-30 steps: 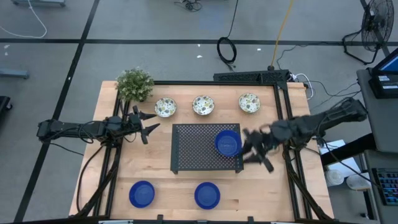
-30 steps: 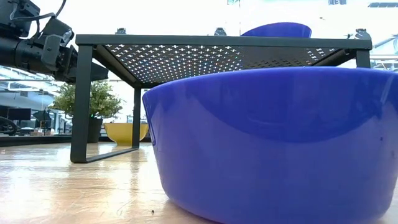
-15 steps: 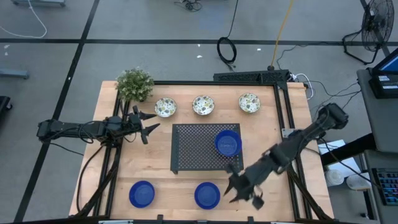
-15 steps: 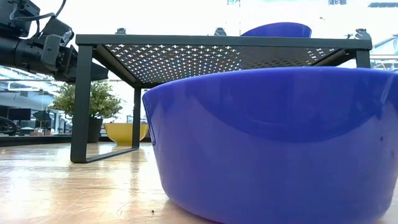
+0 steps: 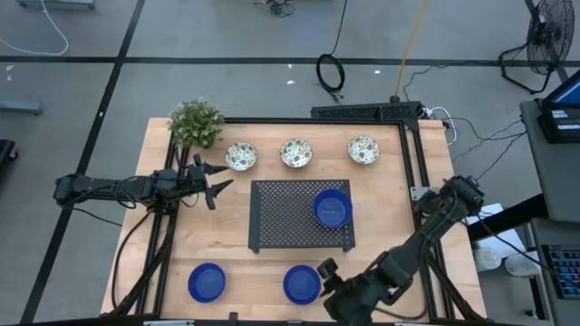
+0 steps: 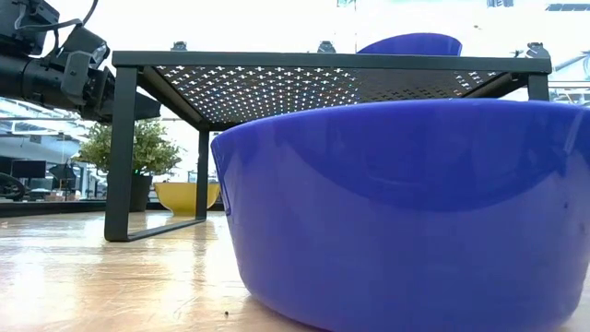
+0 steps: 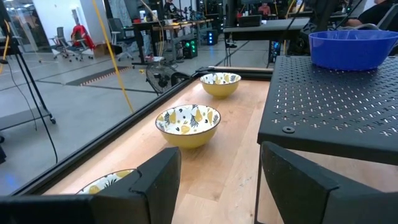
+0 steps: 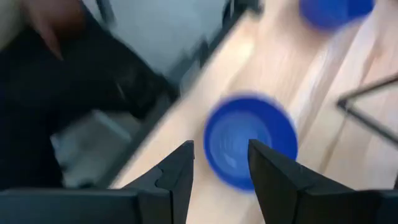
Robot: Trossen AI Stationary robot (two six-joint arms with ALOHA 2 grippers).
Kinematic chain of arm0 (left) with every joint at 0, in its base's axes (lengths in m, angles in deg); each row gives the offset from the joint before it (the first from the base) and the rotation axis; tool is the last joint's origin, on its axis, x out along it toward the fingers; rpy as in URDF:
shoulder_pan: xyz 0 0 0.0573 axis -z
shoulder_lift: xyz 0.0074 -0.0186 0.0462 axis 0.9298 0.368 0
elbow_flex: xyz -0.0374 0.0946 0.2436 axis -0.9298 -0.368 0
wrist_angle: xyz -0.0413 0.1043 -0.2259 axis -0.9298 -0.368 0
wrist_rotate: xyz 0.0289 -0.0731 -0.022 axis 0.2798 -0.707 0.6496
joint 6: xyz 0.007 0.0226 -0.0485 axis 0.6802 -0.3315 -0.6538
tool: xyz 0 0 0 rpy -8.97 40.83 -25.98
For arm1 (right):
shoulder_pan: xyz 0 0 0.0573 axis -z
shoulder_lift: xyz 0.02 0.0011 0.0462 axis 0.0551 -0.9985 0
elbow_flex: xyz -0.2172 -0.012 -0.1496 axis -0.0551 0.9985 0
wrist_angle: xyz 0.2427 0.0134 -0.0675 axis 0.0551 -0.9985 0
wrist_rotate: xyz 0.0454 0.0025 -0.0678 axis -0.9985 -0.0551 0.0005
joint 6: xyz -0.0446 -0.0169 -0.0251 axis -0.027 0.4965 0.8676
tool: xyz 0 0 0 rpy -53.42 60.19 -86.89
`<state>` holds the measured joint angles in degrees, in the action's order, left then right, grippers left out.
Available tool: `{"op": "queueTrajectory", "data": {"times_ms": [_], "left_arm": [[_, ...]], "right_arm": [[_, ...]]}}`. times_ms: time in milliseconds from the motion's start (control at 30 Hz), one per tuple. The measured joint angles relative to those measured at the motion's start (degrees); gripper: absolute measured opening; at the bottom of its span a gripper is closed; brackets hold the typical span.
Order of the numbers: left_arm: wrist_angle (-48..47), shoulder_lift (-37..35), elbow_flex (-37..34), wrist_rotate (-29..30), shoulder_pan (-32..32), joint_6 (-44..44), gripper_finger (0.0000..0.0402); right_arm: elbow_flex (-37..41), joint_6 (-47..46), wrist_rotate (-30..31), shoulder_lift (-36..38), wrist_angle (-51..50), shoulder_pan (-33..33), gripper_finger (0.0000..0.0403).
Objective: Pick & Place Mini bowls
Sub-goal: Stack the right blue bowl on the blue bowl on the shelf
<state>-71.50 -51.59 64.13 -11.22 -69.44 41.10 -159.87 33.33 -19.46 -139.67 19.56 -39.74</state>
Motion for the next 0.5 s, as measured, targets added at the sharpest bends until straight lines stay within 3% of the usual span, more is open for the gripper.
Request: {"op": "queueTrajectory", "data": {"times_ms": [267,500], "left_arm": [[-0.02,0.01,0.00,-0.01,0.01,0.00,0.0228],[-0.02,0.01,0.00,-0.01,0.00,0.00,0.0228]], "right_arm": [[0.00,5.54,-0.11,-5.54,-2.00,-0.10,0.0149],[0.07,5.48,-0.11,-9.59,0.07,-0.34,0.0209]]}}
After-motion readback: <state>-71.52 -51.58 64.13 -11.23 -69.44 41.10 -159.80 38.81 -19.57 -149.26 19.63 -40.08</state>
